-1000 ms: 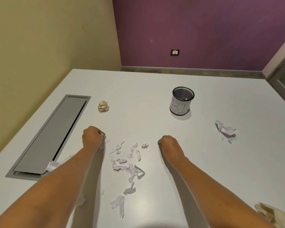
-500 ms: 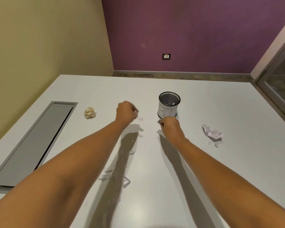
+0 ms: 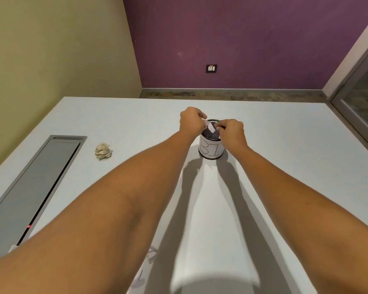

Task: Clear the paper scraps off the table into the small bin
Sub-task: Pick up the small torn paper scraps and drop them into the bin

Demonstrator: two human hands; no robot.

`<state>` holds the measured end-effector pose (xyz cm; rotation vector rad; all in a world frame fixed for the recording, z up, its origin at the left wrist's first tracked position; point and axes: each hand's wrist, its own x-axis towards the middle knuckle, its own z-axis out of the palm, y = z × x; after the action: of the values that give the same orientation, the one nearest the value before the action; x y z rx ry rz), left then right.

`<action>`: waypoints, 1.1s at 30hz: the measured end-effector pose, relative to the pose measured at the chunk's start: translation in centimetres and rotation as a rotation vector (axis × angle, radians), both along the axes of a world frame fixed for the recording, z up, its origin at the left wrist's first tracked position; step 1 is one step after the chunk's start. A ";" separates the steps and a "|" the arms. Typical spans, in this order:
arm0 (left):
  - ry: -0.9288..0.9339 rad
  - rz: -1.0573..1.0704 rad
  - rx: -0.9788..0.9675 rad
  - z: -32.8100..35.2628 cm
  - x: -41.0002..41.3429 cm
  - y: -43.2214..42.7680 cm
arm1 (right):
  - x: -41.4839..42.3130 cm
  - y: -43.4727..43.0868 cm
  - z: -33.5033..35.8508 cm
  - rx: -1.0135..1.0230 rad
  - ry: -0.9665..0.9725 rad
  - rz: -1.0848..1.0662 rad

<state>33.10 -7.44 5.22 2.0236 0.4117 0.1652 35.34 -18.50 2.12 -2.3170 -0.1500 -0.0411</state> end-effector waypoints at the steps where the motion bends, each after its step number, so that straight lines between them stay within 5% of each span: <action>1: 0.000 -0.004 0.000 -0.1 0.3 -0.1 | 0.1 0.0 -0.1 -0.008 0.005 0.014; 20: -0.010 -0.022 0.069 -1.0 -2.8 3.9 | -3.1 -0.4 -0.9 0.100 -0.012 -0.034; 33: 0.049 0.226 0.211 -7.7 -17.8 12.0 | -13.5 1.3 -5.5 0.036 0.138 0.214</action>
<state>15.30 4.53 -2.49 2.1872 0.6783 0.3099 21.79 -17.19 -3.41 -2.2468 -0.3229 0.2216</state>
